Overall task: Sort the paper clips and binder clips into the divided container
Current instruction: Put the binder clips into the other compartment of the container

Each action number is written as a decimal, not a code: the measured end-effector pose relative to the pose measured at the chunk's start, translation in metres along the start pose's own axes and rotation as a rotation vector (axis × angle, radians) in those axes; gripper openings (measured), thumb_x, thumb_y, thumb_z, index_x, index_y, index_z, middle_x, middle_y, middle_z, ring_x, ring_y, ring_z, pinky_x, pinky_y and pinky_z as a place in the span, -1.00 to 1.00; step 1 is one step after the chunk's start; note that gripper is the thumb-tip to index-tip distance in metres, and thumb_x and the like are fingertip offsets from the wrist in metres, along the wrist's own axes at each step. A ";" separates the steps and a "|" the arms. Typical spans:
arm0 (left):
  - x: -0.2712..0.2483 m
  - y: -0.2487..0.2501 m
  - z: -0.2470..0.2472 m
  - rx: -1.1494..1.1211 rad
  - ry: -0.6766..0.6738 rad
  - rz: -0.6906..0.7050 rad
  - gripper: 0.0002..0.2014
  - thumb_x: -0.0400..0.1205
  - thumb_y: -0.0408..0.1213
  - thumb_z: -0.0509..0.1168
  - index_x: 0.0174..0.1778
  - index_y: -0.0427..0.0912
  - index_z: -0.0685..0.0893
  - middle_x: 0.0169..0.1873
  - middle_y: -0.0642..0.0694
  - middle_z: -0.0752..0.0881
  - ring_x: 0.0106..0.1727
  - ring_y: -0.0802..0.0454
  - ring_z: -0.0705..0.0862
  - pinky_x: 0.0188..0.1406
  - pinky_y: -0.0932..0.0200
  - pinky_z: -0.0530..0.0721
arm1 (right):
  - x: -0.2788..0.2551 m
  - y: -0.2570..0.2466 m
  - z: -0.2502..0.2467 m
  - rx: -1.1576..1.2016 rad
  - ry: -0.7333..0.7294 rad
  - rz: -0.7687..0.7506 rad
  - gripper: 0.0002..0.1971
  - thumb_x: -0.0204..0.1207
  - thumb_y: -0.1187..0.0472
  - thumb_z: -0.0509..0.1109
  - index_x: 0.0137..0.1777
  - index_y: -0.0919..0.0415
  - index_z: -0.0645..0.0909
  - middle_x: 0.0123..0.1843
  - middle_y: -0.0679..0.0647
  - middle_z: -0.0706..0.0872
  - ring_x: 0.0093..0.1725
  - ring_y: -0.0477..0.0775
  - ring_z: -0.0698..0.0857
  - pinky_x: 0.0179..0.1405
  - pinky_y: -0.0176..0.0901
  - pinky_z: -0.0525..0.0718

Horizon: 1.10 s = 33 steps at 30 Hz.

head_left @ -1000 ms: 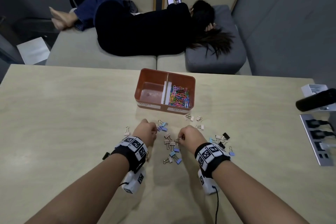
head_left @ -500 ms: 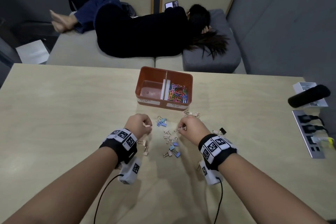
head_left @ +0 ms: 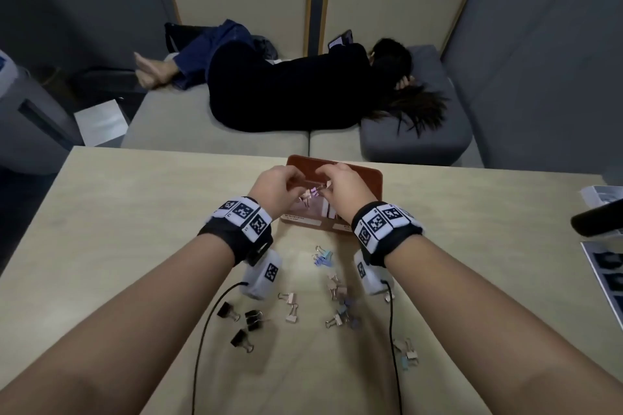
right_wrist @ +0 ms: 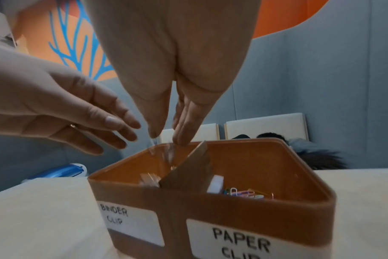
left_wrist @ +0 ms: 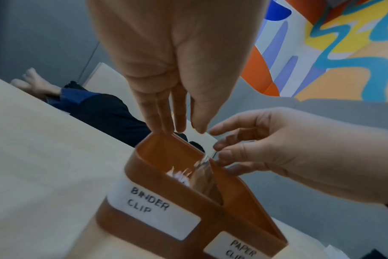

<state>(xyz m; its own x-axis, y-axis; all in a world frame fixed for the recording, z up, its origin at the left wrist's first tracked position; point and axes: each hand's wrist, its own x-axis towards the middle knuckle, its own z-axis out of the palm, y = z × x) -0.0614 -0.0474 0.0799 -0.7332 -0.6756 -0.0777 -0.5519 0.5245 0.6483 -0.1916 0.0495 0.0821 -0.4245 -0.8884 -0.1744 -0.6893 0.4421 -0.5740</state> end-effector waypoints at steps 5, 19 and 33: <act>-0.024 -0.040 -0.003 -0.022 0.055 -0.034 -0.81 0.57 -0.31 0.37 0.09 -0.21 0.70 0.02 -0.13 0.67 -0.06 0.01 0.68 0.05 0.23 0.58 | -0.028 0.014 0.008 0.051 -0.026 -0.076 -0.78 0.53 0.26 0.40 0.17 0.13 0.62 0.05 -0.06 0.55 -0.08 -0.02 0.63 0.13 -0.18 0.62; -0.107 -0.096 0.057 0.123 -0.385 -0.375 -0.54 0.36 -0.17 0.55 0.13 -0.03 0.54 0.07 -0.04 0.39 -0.05 -0.05 0.62 -0.05 0.16 0.67 | -0.066 0.065 0.087 -0.212 -0.324 0.057 -0.52 0.46 0.07 0.46 0.37 -0.10 0.44 0.21 0.03 0.44 0.07 0.07 0.62 0.09 -0.01 0.69; -0.088 -0.100 0.062 0.109 -0.386 -0.364 -0.67 0.38 -0.38 0.51 0.05 -0.20 0.65 0.04 -0.15 0.63 0.02 -0.12 0.66 0.00 0.13 0.63 | -0.055 0.068 0.106 -0.039 -0.280 0.165 -0.93 0.46 0.28 0.46 -0.08 0.18 0.66 0.05 0.09 0.53 -0.05 0.14 0.66 0.10 -0.03 0.65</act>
<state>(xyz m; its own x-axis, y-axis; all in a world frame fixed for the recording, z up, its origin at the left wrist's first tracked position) 0.0331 -0.0080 -0.0250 -0.5680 -0.5948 -0.5689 -0.8206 0.3568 0.4464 -0.1530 0.1157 -0.0317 -0.3581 -0.8013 -0.4792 -0.6488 0.5826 -0.4895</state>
